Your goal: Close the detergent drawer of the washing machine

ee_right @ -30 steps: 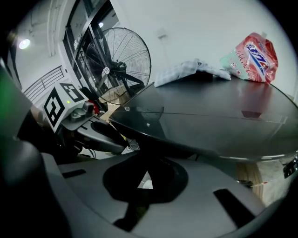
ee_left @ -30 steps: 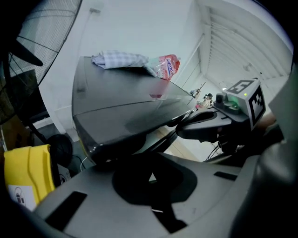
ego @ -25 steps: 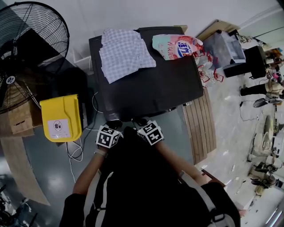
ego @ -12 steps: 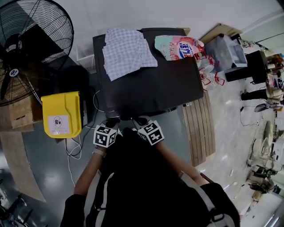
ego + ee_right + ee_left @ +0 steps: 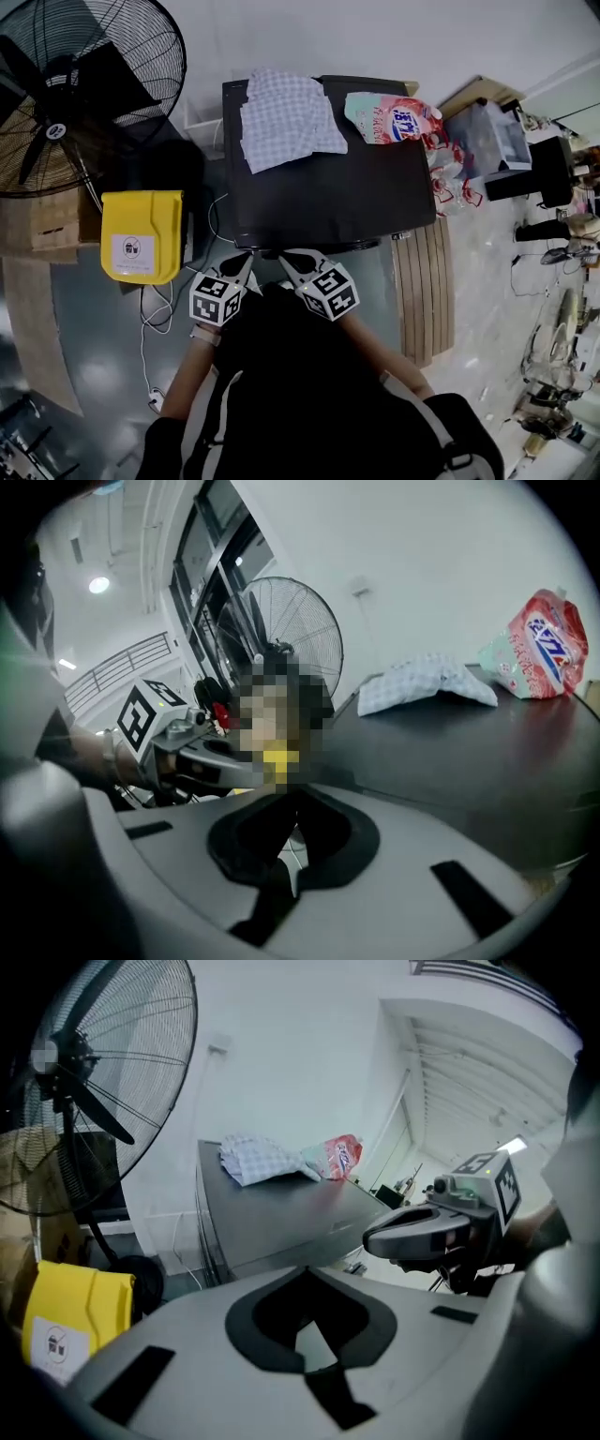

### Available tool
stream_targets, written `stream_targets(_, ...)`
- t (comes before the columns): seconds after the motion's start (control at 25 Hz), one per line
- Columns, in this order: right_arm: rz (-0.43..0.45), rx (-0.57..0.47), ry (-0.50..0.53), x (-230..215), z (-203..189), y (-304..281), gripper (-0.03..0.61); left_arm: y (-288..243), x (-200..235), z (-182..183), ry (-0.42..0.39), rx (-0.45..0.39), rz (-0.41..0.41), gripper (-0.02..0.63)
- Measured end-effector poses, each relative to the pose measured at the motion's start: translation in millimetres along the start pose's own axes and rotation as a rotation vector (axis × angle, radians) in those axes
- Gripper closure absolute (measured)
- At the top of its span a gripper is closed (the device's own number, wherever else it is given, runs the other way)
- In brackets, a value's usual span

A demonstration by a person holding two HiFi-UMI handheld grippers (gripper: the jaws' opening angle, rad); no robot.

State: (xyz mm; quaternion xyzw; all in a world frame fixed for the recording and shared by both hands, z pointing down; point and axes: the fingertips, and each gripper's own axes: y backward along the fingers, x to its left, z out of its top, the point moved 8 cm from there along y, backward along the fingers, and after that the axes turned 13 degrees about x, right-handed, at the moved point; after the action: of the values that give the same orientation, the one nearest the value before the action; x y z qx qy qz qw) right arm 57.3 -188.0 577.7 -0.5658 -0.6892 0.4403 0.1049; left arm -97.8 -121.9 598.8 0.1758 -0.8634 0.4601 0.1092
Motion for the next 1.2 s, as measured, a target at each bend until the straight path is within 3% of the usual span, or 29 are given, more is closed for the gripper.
stream_targets(0.48,0.019,-0.223,0.204,40.0,85.4,66.8,0.563,116.9,-8.3,61.8,-0.034,-0.346,0.164,0.603)
stream_targets(0.72,-0.002,-0.363,0.293,59.7,124.9,107.4,0.563,161.8,-21.4,76.9,-0.075,-0.472,0.182,0.601)
stream_targets(0.96,-0.030,-0.453,0.344,73.0,151.4,138.8,0.563,192.3,-30.0,87.4,-0.122,-0.556,0.197,0.601)
stream_targets(1.2,-0.052,-0.468,0.371,82.6,157.6,144.3,0.561,209.0,-33.3,92.1,-0.148,-0.598,0.207,0.601)
